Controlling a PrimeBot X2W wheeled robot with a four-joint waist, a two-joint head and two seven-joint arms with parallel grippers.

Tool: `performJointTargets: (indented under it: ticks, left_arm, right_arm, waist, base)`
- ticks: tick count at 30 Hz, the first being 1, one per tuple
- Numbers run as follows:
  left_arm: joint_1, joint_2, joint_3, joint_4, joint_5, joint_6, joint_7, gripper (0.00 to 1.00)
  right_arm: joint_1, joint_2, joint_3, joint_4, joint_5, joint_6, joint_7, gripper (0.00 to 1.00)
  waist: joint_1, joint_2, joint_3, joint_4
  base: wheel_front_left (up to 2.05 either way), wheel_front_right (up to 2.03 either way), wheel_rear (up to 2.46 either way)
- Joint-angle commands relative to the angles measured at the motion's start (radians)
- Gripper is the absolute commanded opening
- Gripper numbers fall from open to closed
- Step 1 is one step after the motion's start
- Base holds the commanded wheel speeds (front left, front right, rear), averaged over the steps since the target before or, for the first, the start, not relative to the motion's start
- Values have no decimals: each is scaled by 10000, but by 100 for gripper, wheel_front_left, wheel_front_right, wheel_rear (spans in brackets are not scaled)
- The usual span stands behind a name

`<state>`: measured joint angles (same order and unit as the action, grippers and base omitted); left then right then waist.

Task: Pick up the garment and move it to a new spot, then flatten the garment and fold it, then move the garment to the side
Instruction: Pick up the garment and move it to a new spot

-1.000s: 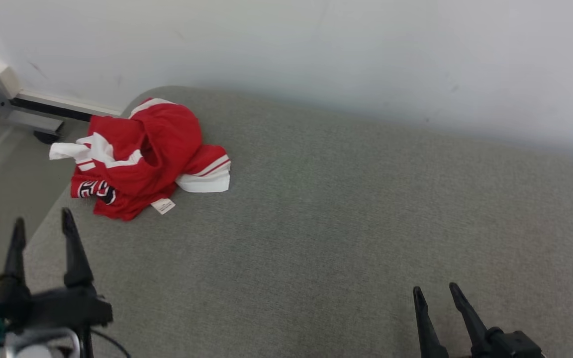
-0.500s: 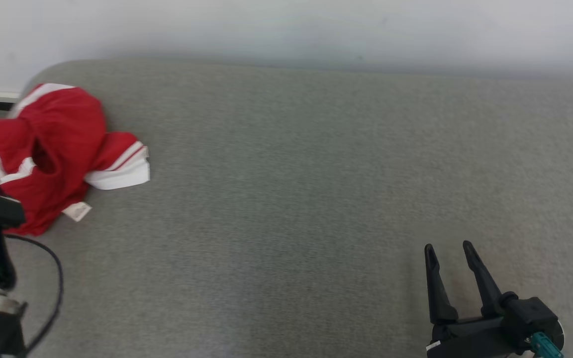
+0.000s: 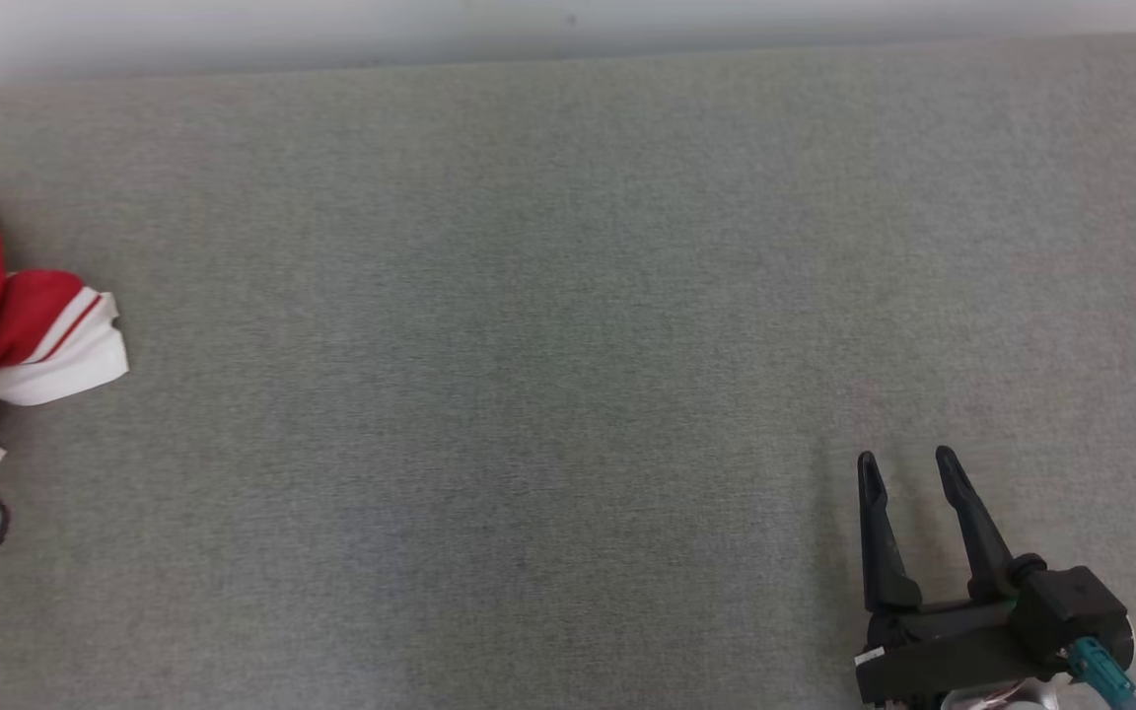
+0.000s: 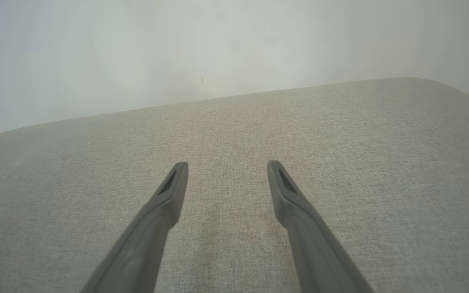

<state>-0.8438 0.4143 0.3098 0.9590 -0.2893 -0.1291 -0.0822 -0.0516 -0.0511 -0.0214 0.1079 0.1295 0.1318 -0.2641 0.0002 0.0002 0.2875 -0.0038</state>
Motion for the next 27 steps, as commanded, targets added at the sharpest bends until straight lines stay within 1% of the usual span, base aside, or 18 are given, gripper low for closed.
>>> performJointTargets:
  ticks: [1, 3, 5, 11, 13, 15, 16, 17, 19, 21, 22, 25, 27]
  left_arm:
    - [-181, 151, -31, 270, 82, 92, 259, 100]
    - [-313, 344, -136, 796, 181, 252, 838, 100]
    - [-530, 511, -243, 1083, 266, 316, 1108, 100]
    - [-886, 702, -371, 2186, 265, 805, 2462, 100]
    - [-927, 713, -393, 2437, 258, 961, 2688, 100]
    - [-933, 657, -462, 2552, 284, 985, 2696, 100]
    - [-934, 625, -482, 2570, 288, 1011, 2609, 84]
    - [-933, 600, -479, 2540, 263, 1030, 2416, 0]
    - [-884, 552, -576, 2522, 358, 1084, 2083, 0]
    - [-916, 496, -417, 2524, 91, 1018, 1731, 0]
    - [-963, 504, -446, 2463, 165, 994, 1519, 0]
    - [-1382, 317, -306, 2125, -128, 724, 802, 0]
    - [-1594, 304, -406, 1878, -93, 582, 351, 0]
  right_arm:
    - [-87, 14, -1, -70, -62, -21, -7, 100]
    - [-85, 14, -41, -115, -69, -21, -7, 100]
    - [-109, 16, -49, -162, -93, -21, -7, 100]
    - [-108, 18, -157, -213, -197, -21, -7, 100]
    - [-96, 13, -202, -217, -238, -21, -7, 100]
    - [-101, 15, -242, -224, -265, -21, -7, 100]
    - [-96, 16, -264, -227, -283, -21, -7, 100]
    - [-88, 16, -272, -231, -308, -21, -7, 100]
    - [-73, 16, -294, -209, -360, -21, -7, 100]
    - [-43, 15, -303, -192, -390, -21, -7, 100]
    - [-22, 15, -310, -186, -390, -21, -7, 100]
    - [88, 15, -375, -182, -384, -21, -7, 100]
    - [141, 15, -370, -172, -408, -21, -7, 100]
  waist:
    - [-2, -2, 286, -312]
    - [-2, -2, 333, -369]
    - [-2, -2, 399, -419]
    - [-2, -2, 512, -475]
    - [-2, -2, 521, -481]
    - [-2, -2, 524, -466]
    - [-2, -2, 515, -448]
    - [-2, -2, 507, -430]
    - [-2, -2, 463, -385]
    - [-2, -2, 385, -335]
    - [-2, -2, 330, -303]
    - [-2, -2, 152, -161]
    - [-2, -2, 18, -64]
  base:
    - [0, 0, 0]
    - [0, 0, 0]
    - [0, 0, 0]
    - [0, 0, 0]
    - [0, 0, 0]
    - [0, 0, 0]
    - [0, 0, 0]
    - [0, 0, 0]
    - [0, 0, 0]
    - [0, 0, 0]
    - [0, 0, 0]
    - [0, 0, 0]
    - [0, 0, 0]
